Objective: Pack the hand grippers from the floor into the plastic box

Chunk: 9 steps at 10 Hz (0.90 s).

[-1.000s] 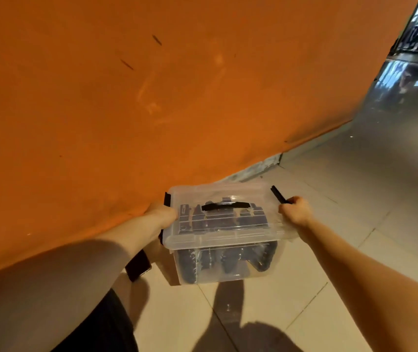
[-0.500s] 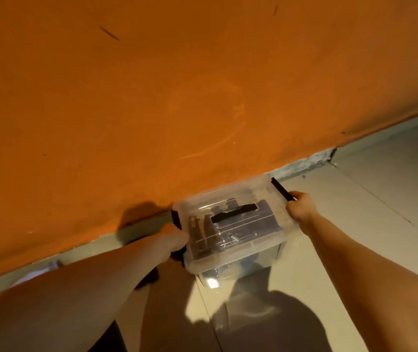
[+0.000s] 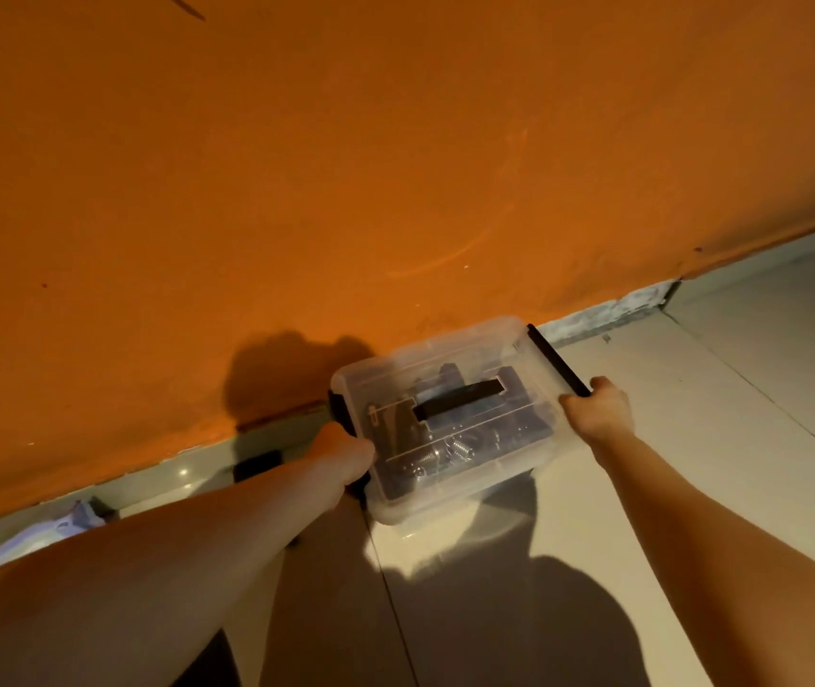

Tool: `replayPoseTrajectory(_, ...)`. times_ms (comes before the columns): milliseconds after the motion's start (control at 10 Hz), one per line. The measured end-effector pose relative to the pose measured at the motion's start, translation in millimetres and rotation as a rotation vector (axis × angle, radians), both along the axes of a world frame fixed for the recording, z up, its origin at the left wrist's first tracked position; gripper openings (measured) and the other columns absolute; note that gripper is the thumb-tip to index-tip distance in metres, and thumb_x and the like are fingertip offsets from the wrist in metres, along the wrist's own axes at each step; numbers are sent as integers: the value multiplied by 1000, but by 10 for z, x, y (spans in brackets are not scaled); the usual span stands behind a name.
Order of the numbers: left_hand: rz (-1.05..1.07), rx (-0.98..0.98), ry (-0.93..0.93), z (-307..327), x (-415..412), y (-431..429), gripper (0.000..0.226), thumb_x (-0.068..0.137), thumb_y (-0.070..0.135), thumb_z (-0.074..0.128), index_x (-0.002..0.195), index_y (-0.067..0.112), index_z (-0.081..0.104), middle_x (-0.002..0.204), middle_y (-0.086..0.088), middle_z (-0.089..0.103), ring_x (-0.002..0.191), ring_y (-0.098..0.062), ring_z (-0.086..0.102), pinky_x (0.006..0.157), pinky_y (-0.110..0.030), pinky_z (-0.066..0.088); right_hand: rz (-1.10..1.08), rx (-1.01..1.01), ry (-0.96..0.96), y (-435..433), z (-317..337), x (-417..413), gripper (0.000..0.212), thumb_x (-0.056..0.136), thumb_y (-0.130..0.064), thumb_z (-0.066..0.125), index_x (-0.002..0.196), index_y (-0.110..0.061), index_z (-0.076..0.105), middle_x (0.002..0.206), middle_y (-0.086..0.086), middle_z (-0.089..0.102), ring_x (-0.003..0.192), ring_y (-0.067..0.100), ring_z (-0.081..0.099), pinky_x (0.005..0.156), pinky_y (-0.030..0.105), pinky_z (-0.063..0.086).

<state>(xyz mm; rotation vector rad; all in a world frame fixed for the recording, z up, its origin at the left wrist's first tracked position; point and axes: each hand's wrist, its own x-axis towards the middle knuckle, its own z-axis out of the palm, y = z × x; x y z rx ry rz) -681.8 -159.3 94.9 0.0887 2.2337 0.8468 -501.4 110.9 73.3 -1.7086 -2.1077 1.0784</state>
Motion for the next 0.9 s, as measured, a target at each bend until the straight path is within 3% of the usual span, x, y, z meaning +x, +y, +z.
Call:
replayPoseTrajectory(100,7,33,26,34,-25,45,9,95,10,61,103,9,58,100,-14,62,87,-27,60,75,-39,51,-67,-3,-191,-163,-95,136,38,99,-41,46,110,-5,56,88,14,69,69,29,70,72,44,62)
replayPoseTrajectory(300,17,74,68,-19,-82,109,14,96,12,64,91,15,51,96,-9,59,91,-26,58,77,-37,47,-81,-108,-45,-80,-93,1,29,106,-28,41,117,-4,52,105,20,65,73,33,71,69,46,63)
replayPoseTrajectory(400,35,97,67,-84,-118,157,11,95,12,65,103,10,58,101,-11,63,91,-26,61,75,-36,48,-60,-115,-30,44,-122,-48,33,107,-32,38,114,-3,51,105,23,66,71,34,72,68,47,63)
replayPoseTrajectory(600,81,57,88,-110,-90,234,19,96,16,64,108,14,49,89,-4,56,75,-17,54,60,-29,42,-97,-157,74,108,-177,-46,38,108,-34,34,118,-3,53,106,24,66,76,38,72,70,49,63)
replayPoseTrajectory(700,62,40,96,-78,-62,214,15,97,17,63,109,11,57,95,-7,62,78,-18,57,63,-31,47,-95,-132,114,52,-200,-16,41,108,-37,32,119,-4,54,105,23,66,76,39,72,72,52,62)
replayPoseTrajectory(800,46,57,71,-3,-5,181,13,100,22,61,110,13,61,89,-2,60,78,-17,56,75,-35,49,-103,-209,211,-118,-150,53,38,108,-36,34,133,-11,46,113,21,65,80,36,71,75,52,62)
replayPoseTrajectory(900,97,86,8,250,298,108,30,101,26,61,127,11,60,85,6,54,78,-15,54,73,-31,43,-140,-342,306,-353,80,182,49,108,-34,40,152,-16,30,117,18,62,87,31,69,82,50,60)
